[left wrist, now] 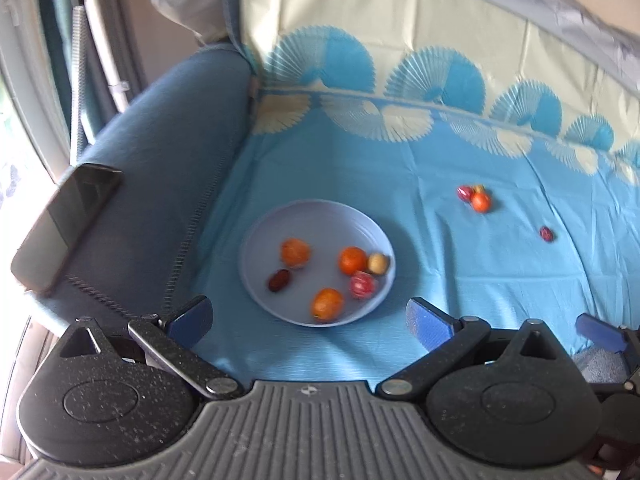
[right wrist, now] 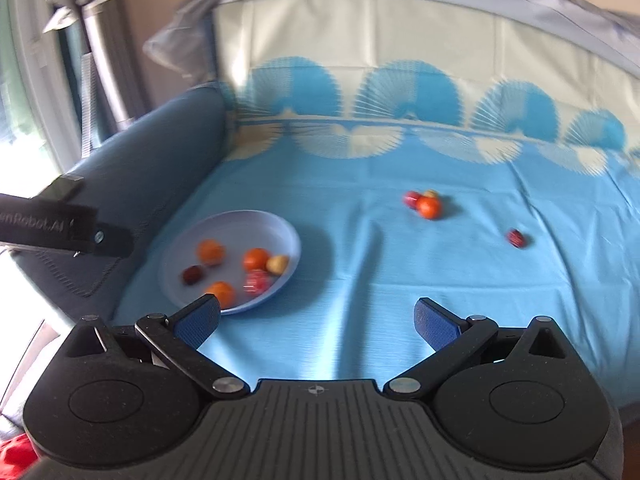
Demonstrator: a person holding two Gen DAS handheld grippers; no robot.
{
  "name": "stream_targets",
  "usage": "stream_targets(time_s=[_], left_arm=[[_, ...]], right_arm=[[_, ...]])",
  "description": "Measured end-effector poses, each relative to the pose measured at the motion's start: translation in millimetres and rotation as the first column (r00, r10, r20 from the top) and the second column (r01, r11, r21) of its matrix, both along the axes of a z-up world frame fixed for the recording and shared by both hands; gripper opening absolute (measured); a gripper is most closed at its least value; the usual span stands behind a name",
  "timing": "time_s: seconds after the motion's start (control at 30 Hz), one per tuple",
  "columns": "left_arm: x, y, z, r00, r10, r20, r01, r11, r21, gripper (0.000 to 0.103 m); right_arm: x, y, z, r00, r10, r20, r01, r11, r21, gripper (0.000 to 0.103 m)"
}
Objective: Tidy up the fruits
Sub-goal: 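Grasp a tangerine with the left tool while the right tool grasps a red date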
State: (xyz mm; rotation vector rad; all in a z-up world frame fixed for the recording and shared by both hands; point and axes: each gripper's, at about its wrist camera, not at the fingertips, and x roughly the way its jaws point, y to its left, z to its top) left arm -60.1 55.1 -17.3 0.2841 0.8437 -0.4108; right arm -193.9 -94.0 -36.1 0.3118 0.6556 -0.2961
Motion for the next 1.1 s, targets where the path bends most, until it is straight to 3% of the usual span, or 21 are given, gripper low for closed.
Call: stream_targets(time_s=[0.2, 0.37, 0.47, 0.67, 0.77, 0.87, 1.03, 1.07, 1.1], left_arm=[[18.0, -68.9, -17.0, 0.997, -0.061, -0.049, 0.061, 0.998, -0.009, 0.103], [48.9, -150.5, -39.3, 0.988, -0.116, -0.100, 0.107, 0.990, -0.088, 0.103], [72.7, -207.6, -64.2, 0.986, -0.121, -0.118, 0.110, 0.989, -0.100, 0.103], [126.1, -309.8, -126.5, 0.975, -0.127, -0.181, 0.122, 0.992, -0.040, 0.103], [147.6, -339.3, -153.8, 0.961, -0.142, -0.238, 0.135, 0.990, -0.047, 0.103], [161.6, -355.1, -174.2, 0.964, -0.099, -0.247, 0.097, 0.995, -0.022, 0.103], [169.7, -361.0, -188.8, 0.962, -0.077, -0.261, 0.080, 0.997, 0.002, 0.102], [170.3, -360.3, -188.9, 0.963, -0.074, -0.260, 0.078, 0.997, 0.003, 0.095], [170.7, -358.5, -186.9, 0.962, -0.071, -0.262, 0.074, 0.997, -0.001, 0.081]], right_arm=[[-1.0, -67.1, -29.7, 0.981, -0.192, -0.001, 0.192, 0.981, -0.031, 0.102], [21.7, -150.2, -72.2, 0.938, -0.346, -0.026, 0.342, 0.936, -0.085, 0.102], [44.8, -190.3, -102.0, 0.921, -0.390, -0.021, 0.385, 0.915, -0.118, 0.102], [86.3, -250.1, -155.3, 0.913, -0.407, -0.033, 0.402, 0.910, -0.096, 0.102], [97.1, -261.8, -171.2, 0.916, -0.401, -0.023, 0.395, 0.911, -0.121, 0.102], [98.9, -272.1, -180.9, 0.912, -0.407, -0.045, 0.403, 0.912, -0.081, 0.102], [99.9, -270.3, -184.4, 0.916, -0.400, -0.043, 0.394, 0.914, -0.097, 0.102], [101.4, -269.7, -184.9, 0.916, -0.399, -0.048, 0.392, 0.914, -0.108, 0.102], [102.0, -268.5, -184.6, 0.917, -0.397, -0.051, 0.389, 0.914, -0.116, 0.101]])
